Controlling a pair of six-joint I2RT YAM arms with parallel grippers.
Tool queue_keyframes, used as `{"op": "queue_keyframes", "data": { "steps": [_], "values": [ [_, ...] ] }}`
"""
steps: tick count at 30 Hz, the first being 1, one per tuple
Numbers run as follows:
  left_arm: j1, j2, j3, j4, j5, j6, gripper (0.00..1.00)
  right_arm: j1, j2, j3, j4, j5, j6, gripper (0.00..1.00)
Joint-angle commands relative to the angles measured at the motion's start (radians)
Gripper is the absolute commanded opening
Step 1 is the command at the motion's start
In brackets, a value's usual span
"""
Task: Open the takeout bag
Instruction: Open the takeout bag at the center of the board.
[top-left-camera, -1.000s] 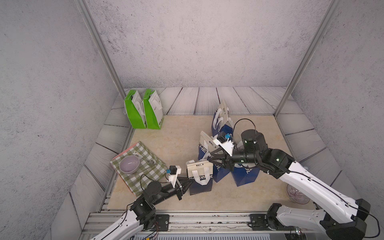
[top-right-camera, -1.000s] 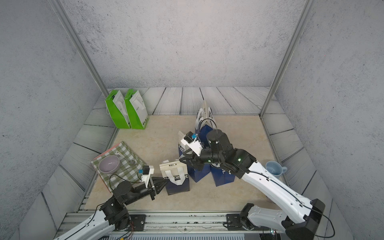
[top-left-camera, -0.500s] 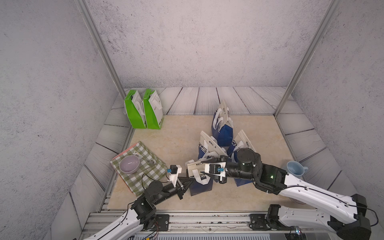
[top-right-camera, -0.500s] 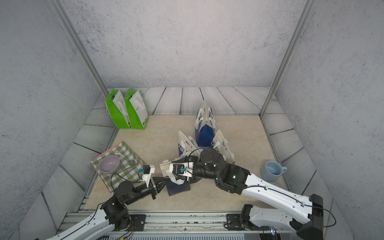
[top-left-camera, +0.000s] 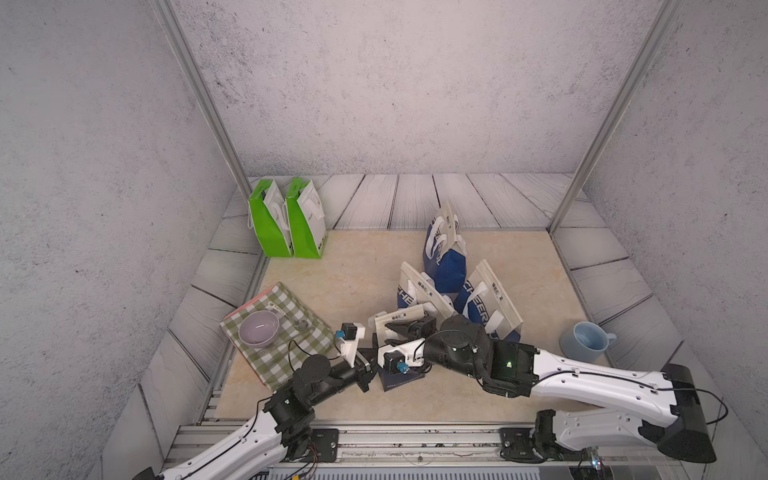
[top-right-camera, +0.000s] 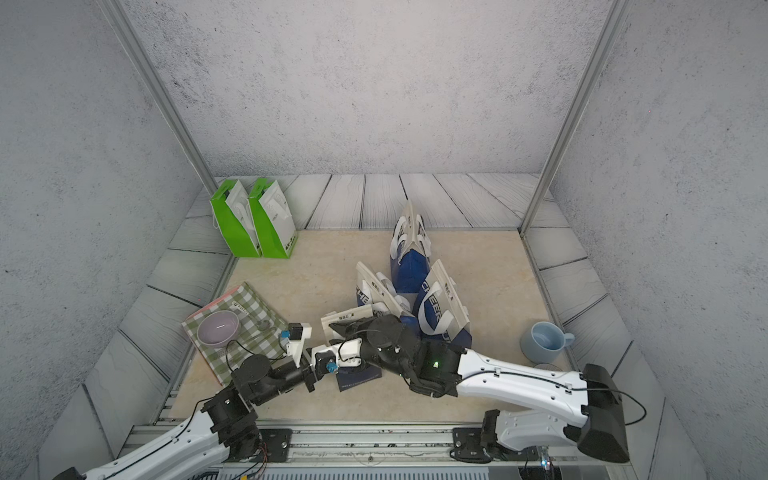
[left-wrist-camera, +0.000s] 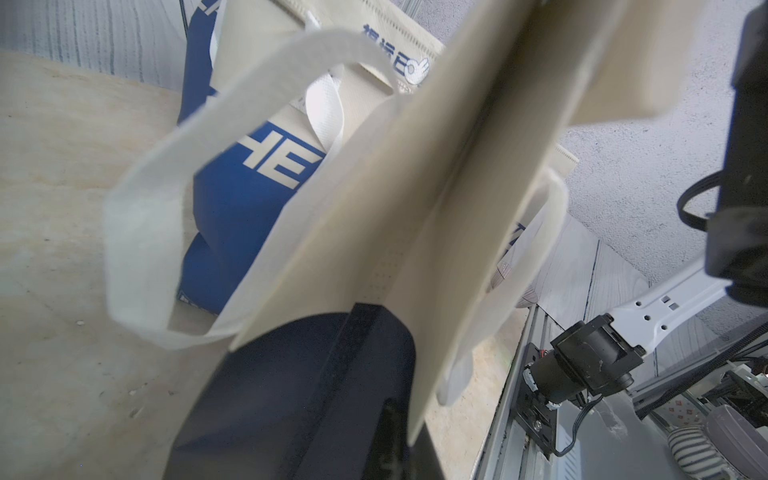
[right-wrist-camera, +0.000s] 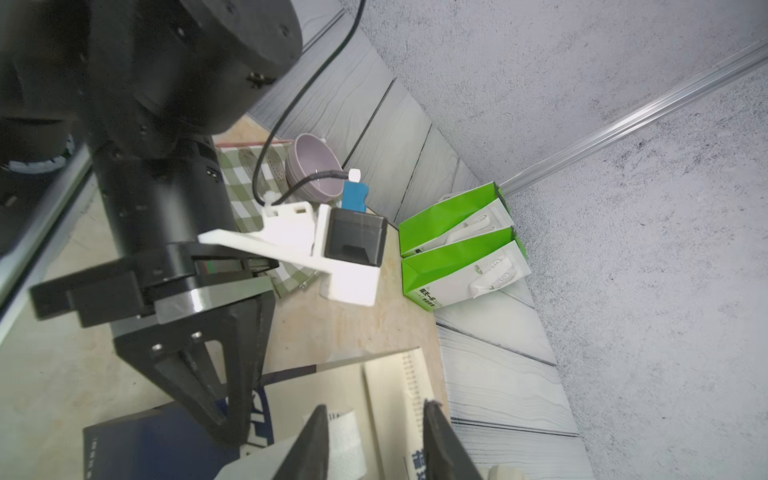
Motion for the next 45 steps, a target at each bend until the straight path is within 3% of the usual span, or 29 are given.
{"op": "queue_keyframes", "data": {
  "steps": [1,15,27,45],
  "values": [
    [-0.008,0.008,0.046,0.012,-0.014,-0.011,0.00,0.013,0.027,0.005,0.059,0.118,-0.044,0.38],
    [-0.012,0.027,0.069,0.008,-0.005,0.001,0.00,0.033,0.127,0.021,0.186,0.256,-0.068,0.38],
    [-0.014,0.017,0.074,-0.001,0.005,0.012,0.00,0.036,0.176,0.035,0.271,0.374,-0.096,0.31],
    [-0.014,0.013,0.071,-0.013,0.004,0.013,0.00,0.033,0.162,0.067,0.202,0.348,0.003,0.05]
  ]
}}
